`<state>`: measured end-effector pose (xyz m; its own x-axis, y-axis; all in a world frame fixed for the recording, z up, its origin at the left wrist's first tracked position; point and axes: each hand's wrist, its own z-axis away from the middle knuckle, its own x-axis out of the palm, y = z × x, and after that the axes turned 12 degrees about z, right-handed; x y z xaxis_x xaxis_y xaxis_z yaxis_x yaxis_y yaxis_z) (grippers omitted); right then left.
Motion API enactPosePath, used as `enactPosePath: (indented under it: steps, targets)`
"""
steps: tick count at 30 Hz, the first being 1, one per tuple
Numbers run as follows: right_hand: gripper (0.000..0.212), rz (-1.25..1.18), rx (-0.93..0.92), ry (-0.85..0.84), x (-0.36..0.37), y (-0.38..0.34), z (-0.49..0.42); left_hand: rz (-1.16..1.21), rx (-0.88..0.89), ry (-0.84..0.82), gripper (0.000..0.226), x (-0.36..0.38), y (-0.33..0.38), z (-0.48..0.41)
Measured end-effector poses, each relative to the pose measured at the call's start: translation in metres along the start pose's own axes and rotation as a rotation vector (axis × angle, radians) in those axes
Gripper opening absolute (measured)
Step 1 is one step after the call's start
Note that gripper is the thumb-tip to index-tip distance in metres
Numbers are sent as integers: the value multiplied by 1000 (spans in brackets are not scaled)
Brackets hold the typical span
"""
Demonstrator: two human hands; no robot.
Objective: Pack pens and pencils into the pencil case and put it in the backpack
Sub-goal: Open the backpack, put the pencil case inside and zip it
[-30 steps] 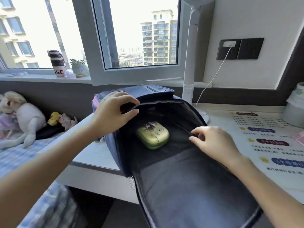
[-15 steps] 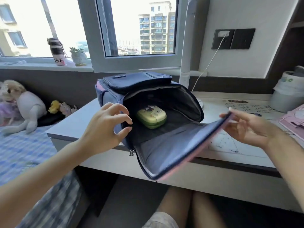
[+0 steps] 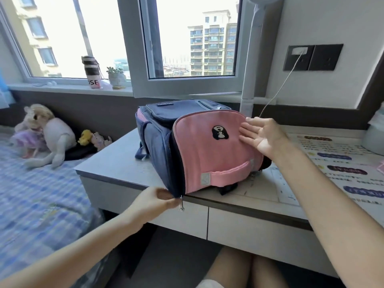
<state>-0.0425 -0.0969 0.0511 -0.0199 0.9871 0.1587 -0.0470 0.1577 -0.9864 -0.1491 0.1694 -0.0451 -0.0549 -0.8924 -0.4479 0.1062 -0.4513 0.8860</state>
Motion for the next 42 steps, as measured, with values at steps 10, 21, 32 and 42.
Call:
enactPosePath:
  steps: [10, 21, 32, 42]
  targets:
    - [49, 1445, -1174, 40, 67, 95, 70, 486, -214, -4, 19, 18, -1, 5]
    - [13, 1385, -1289, 95, 85, 125, 57, 475, -258, -110, 23, -2, 38, 10]
    - [10, 1162, -1279, 177, 92, 120, 66, -41, -38, -259, 30, -41, 56, 18]
    - [16, 1095, -1448, 419, 105, 72, 75, -405, 550, 155, 74, -30, 48, -12]
